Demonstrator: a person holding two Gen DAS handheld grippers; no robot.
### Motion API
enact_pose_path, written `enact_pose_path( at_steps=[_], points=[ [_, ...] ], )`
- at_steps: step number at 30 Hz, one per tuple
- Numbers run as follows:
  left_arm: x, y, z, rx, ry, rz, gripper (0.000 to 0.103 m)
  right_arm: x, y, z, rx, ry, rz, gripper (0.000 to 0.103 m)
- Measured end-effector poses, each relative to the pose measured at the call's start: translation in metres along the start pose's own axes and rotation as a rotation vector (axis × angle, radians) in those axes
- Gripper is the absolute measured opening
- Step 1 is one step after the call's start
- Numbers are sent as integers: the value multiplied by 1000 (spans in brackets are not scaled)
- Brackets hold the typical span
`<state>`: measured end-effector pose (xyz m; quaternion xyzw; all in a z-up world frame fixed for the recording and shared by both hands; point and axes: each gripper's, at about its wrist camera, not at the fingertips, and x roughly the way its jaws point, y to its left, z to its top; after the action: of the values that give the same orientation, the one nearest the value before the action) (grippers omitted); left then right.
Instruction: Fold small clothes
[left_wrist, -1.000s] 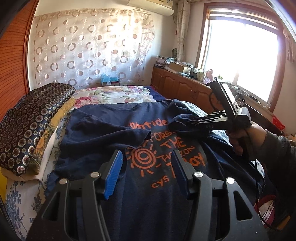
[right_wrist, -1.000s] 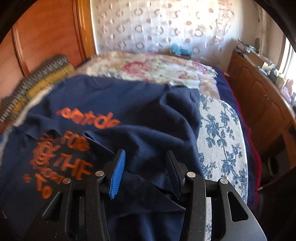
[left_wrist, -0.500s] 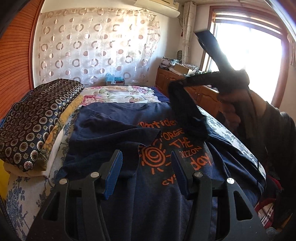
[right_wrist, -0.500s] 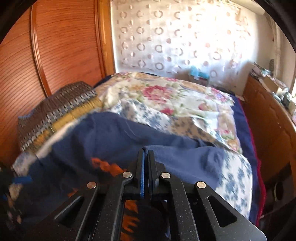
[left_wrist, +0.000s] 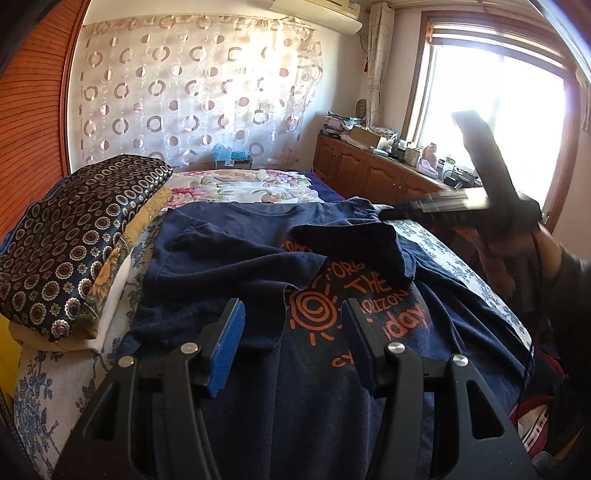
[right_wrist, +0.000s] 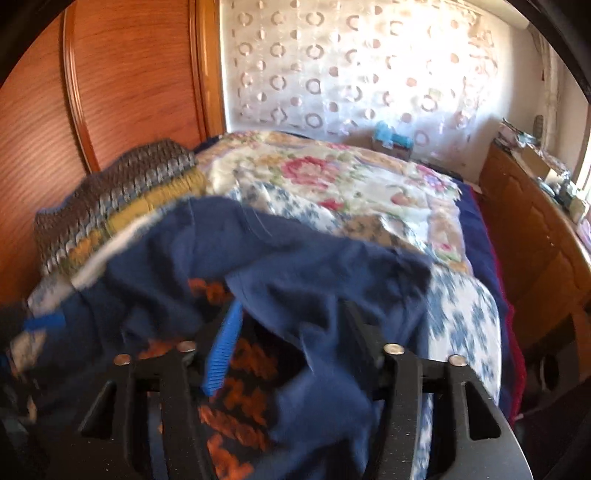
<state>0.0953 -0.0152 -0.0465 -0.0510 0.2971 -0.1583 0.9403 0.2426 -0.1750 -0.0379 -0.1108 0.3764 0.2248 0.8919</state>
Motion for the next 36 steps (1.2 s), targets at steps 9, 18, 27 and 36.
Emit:
enact_pose_path(
  at_steps=[9,18,27,36],
  points=[
    [5,-5,2,18,12,11,54,14,7,-48,-13,46,-18,27],
    [3,15,10,-20,-2,70,54,12,13,-58,-32,61,131,4],
    [4,44,33,-12,-5,117,54,-3,-14,-67,17,28,63,61],
    [40,71,69,30,78,170,54,11,-63,-46,89,-15,-72,72]
  ],
)
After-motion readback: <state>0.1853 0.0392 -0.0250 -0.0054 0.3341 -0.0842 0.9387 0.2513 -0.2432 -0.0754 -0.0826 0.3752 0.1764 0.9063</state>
